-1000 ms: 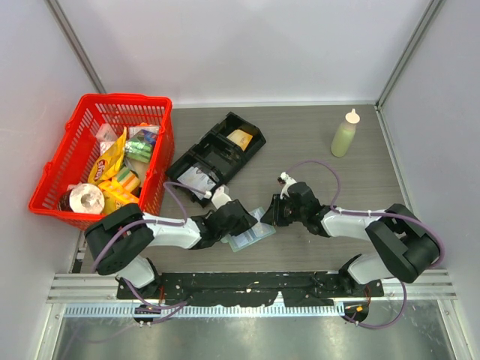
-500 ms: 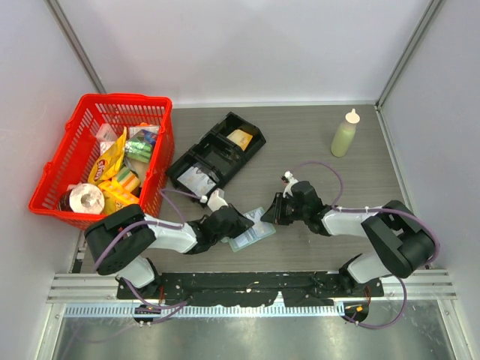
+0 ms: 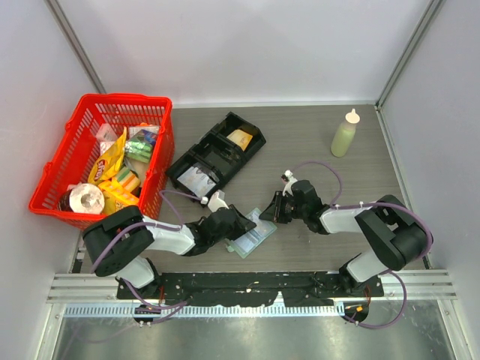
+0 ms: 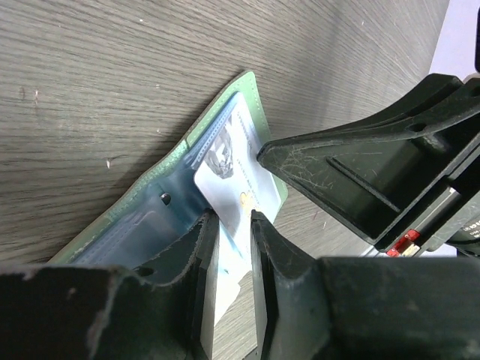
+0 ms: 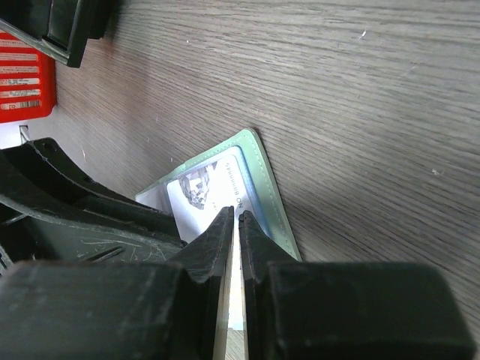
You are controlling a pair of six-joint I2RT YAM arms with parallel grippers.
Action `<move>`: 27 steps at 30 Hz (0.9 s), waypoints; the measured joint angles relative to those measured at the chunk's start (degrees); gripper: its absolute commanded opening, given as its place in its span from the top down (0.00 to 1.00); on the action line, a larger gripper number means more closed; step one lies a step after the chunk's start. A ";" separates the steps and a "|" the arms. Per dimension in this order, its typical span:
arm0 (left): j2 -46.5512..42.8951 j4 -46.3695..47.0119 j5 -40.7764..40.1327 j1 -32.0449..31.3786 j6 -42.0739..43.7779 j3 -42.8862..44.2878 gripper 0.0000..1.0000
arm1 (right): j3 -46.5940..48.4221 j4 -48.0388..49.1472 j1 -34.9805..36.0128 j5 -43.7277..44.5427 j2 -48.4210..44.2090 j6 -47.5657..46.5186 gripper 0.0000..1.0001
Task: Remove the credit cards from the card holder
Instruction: Remove the credit card from the card holder.
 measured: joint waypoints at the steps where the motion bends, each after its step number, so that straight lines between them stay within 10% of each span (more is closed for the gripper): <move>1: 0.00 0.17 0.09 0.00 0.09 -0.02 0.76 | 0.00 0.00 -0.04 -0.02 0.00 0.02 0.87; 10: -0.57 1.40 0.52 0.00 -0.17 -1.20 1.00 | 0.00 0.81 -0.35 0.00 0.74 0.20 0.87; 27: -10.34 -6.82 0.48 -0.07 -3.63 -3.85 1.00 | 0.02 3.67 -1.22 -1.97 3.32 1.68 0.87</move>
